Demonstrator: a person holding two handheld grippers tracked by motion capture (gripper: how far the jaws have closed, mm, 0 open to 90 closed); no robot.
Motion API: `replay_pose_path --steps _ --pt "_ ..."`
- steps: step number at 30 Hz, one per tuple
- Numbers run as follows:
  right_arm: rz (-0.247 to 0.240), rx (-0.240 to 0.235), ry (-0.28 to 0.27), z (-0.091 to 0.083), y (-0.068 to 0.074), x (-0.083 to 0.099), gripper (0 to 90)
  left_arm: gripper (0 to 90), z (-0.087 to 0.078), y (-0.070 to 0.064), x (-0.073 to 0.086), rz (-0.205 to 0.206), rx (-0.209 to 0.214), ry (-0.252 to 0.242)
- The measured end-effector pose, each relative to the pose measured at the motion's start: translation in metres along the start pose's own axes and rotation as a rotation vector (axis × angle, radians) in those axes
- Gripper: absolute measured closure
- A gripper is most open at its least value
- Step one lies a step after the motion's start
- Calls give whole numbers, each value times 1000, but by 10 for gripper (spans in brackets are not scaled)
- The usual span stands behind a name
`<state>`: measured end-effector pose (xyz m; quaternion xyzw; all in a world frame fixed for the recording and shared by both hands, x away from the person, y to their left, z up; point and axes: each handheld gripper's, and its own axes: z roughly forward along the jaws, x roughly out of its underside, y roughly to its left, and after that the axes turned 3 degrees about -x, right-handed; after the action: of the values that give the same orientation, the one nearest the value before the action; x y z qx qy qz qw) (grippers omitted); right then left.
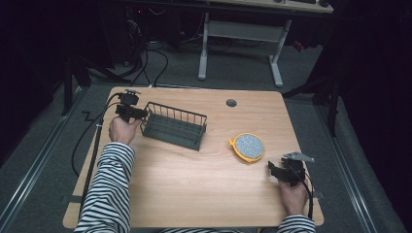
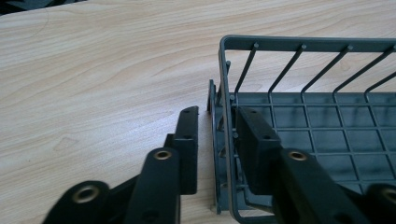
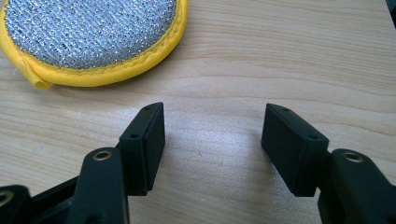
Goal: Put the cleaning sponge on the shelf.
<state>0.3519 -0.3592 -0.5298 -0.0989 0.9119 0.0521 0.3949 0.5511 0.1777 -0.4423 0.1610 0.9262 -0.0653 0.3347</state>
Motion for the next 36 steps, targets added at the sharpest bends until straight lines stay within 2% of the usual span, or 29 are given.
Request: replay_pose_path --steps 2,7,12,26,36 --pt "-1 0 -1 0 0 0 399 767 0 0 0 -9 14 1" --pt "-2 0 1 0 0 0 397 848 1 -4 0 -4 12 2" --pt "-3 -1 2 0 0 0 396 854 1 -4 0 -40 17 2" --pt "-3 -1 2 0 0 0 394 859 0 -13 -1 -59 6 11" --pt "-3 -2 2 0 0 0 393 860 1 -23 -1 -86 20 14"
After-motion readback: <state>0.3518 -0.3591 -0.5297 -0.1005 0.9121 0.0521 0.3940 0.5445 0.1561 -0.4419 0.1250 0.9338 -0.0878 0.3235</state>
